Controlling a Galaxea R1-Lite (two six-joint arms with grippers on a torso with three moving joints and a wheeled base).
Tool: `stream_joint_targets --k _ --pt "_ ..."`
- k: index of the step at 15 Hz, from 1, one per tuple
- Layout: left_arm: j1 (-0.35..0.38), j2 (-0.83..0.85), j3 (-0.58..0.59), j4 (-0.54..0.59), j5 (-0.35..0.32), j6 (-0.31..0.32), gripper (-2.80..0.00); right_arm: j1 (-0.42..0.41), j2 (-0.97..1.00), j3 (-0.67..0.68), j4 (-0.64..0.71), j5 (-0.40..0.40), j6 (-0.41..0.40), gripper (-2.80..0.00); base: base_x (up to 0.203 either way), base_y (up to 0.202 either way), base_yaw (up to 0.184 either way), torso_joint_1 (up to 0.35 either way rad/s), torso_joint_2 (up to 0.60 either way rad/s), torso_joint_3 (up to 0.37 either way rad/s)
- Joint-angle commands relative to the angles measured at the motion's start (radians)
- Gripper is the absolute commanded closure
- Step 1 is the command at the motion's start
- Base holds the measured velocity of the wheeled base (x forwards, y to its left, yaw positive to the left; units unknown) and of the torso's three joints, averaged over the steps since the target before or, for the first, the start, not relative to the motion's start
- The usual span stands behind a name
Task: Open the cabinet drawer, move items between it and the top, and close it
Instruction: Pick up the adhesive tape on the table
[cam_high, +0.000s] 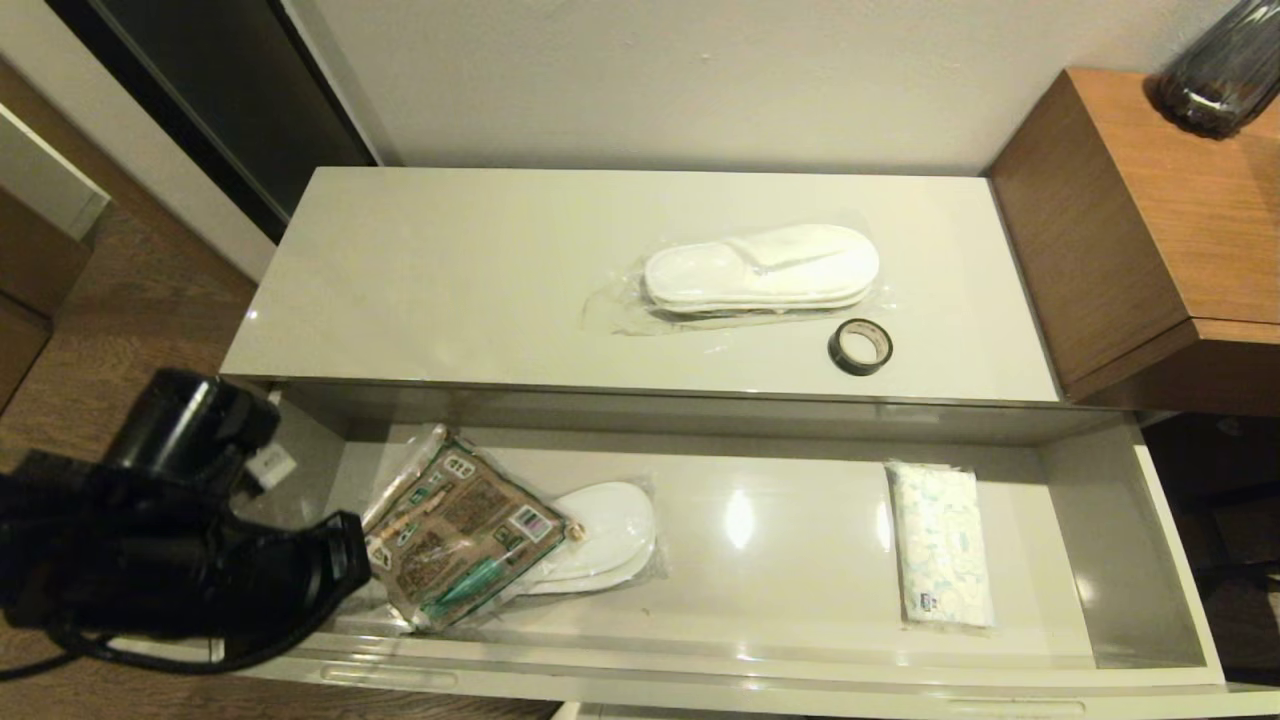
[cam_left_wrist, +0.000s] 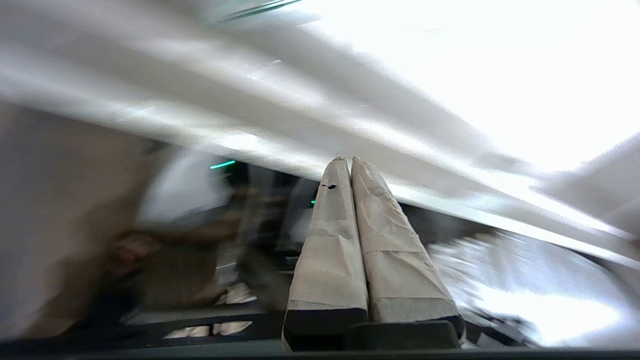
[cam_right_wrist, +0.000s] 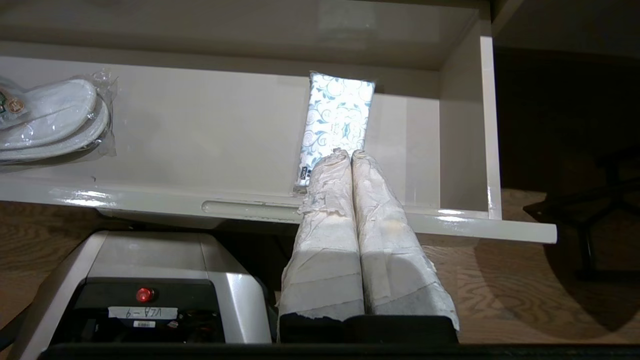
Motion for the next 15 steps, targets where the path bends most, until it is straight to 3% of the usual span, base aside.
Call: stream_joint_targets --k 1,2,4,8,10,11,13,15 --pt "-0.017 0.007 -0.25 0.113 -0.074 -0.014 0.0 0.001 0.002 0.0 0.001 0.0 0.001 0.0 0.0 0.0 0.0 0.0 0.0 0.0" --pt "-0.029 0.049 -0.345 0.148 -0.063 -0.018 0.0 0.002 0.0 0.0 -0.001 0.002 -0.001 0.0 0.0 0.0 0.0 0.0 0.0 0.0" --pt "-0.042 0.069 -0.403 0.192 -0.027 -0.02 0.0 0.002 0.002 0.0 -0.001 0.005 -0.007 0.0 0.0 0.0 0.0 0.0 0.0 0.0" --pt "-0.066 0.064 -0.281 0.227 0.011 -0.023 0.0 0.001 0.0 0.0 -0.001 0.0 -0.013 0.0 0.0 0.0 0.0 0.0 0.0 0.0" --pt "-0.079 0.057 -0.113 0.198 0.017 -0.024 0.0 0.002 0.002 0.0 -0.001 0.002 -0.015 0.0 0.0 0.0 0.0 0.0 0.0 0.0" --pt "-0.083 0.062 -0.016 0.156 0.022 -0.023 0.0 0.001 0.002 0.0 -0.001 0.0 -0.014 0.0 0.0 0.0 0.0 0.0 0.0 0.0" --pt "-0.088 0.129 0.159 -0.034 0.067 -0.023 0.0 0.002 0.0 0.0 -0.001 0.0 -0.015 0.0 0.0 0.0 0.0 0.0 0.0 0.0" --pt "-0.091 0.238 0.215 -0.19 0.157 -0.026 0.0 0.001 0.001 0.0 -0.001 0.0 -0.013 0.0 0.0 0.0 0.0 0.0 0.0 0.0"
